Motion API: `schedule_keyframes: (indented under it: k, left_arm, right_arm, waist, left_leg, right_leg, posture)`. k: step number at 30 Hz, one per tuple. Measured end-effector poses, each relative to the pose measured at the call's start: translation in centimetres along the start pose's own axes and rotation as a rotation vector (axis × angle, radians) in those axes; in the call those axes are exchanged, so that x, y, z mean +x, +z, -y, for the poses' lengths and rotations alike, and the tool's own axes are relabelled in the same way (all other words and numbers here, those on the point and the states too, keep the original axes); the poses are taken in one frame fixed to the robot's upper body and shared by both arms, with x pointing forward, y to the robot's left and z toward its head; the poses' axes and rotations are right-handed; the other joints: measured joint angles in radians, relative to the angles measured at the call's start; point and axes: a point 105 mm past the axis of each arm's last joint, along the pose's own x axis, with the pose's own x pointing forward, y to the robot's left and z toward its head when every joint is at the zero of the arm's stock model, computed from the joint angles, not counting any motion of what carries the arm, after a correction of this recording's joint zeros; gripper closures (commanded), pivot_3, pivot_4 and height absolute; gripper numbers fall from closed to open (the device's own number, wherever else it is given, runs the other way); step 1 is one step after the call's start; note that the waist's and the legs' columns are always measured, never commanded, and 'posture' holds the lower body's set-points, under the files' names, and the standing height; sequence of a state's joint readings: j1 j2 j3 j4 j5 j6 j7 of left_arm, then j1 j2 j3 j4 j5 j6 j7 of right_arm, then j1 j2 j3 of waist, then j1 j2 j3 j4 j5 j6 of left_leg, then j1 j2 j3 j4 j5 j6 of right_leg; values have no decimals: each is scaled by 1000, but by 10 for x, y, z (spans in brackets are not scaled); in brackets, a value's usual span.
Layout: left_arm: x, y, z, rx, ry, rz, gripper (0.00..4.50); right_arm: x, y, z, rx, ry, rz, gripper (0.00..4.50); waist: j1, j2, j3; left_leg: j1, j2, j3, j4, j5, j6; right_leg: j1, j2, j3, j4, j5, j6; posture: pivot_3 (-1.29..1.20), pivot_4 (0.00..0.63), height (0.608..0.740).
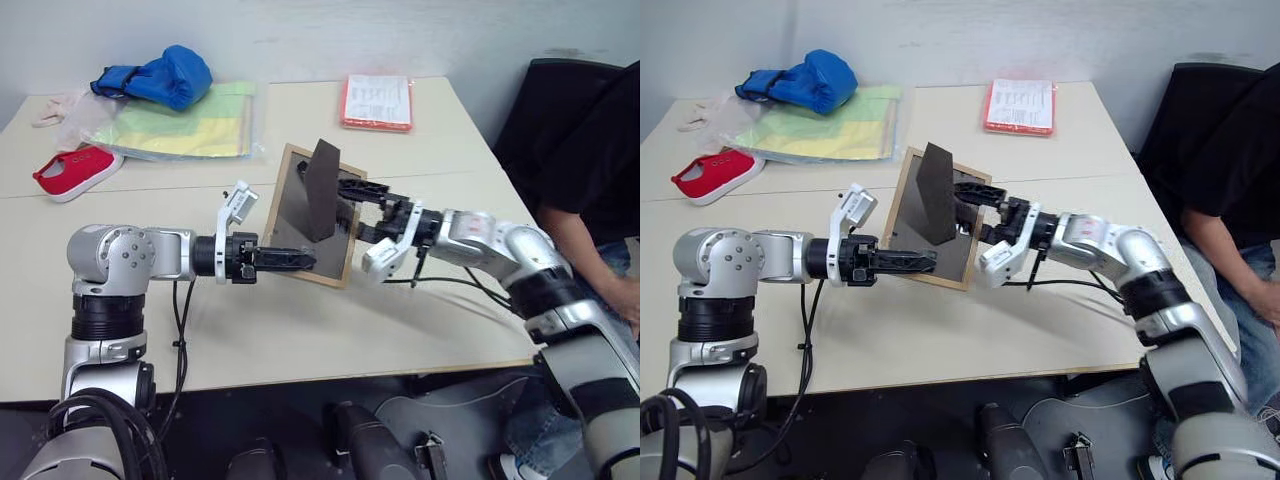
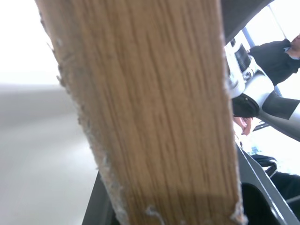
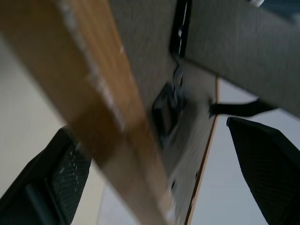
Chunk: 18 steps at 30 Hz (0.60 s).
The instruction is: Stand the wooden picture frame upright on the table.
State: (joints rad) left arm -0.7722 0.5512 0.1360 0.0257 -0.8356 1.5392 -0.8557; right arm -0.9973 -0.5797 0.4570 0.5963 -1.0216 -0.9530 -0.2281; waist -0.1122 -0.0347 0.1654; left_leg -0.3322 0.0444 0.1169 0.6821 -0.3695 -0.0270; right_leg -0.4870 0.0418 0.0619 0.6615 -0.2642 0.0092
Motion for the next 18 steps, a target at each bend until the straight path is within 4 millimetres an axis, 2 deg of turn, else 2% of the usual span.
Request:
schedule_keyframes:
  k: [5,7,9,11,14,15,17,18]
  left_arm:
    - [-5,1,1,0,-6,10,3171]
    - [-9,3,4,0,-27,23,3171]
    - [-14,3,6,1,-30,26,2426]
    - [-17,3,6,12,-9,23,1884]
    - [-30,0,8,18,13,31,963]
    - [-44,-3,8,38,66,37,680]
    - [-82,-2,9,87,201,96,70]
    - [-96,1,15,136,246,124,0]
  right_arm:
    - [3,-7,-3,-57,-81,0,2316]
    - [3,-7,3,-62,-131,10,2721]
    - [5,-6,9,-68,-167,35,3029]
    - [5,-4,5,-70,-138,49,3236]
    - [11,3,2,-47,-131,89,3236]
    - [13,4,4,-33,-135,96,3236]
    - [5,-4,2,-3,-108,63,3236]
    - [-2,-11,-1,11,-84,33,3236]
  waist:
    - [3,0,0]
    - [2,0,0]
    - [-2,0,0]
    - [-4,0,0]
    - [-12,0,0]
    - [-21,0,0]
    - [-31,-1,1]
    - [-29,-1,1]
  left_leg:
    - [0,0,0,0,0,0]
    - [0,0,0,0,0,0]
    - [1,0,0,0,0,0]
    - [2,0,0,-1,0,-1]
    - [2,0,0,-2,0,-1]
    - [2,0,0,-2,0,-1]
    - [2,0,0,-3,0,-1]
    - [2,0,-1,-3,0,-1]
  right_leg:
    - [0,0,0,0,0,0]
    - [0,0,0,0,0,0]
    - [0,0,0,0,0,0]
    - [1,0,0,0,0,0]
    - [1,0,0,1,0,-1]
    - [1,0,0,1,0,-1]
    - [0,0,0,0,-1,-2]
    - [0,0,-1,0,-1,-2]
  posture:
    - [0,150,740]
    - [0,150,740]
    - [0,150,740]
    - [0,150,740]
    - [0,150,740]
    - [0,150,740]
    - [0,150,740]
    - [0,150,740]
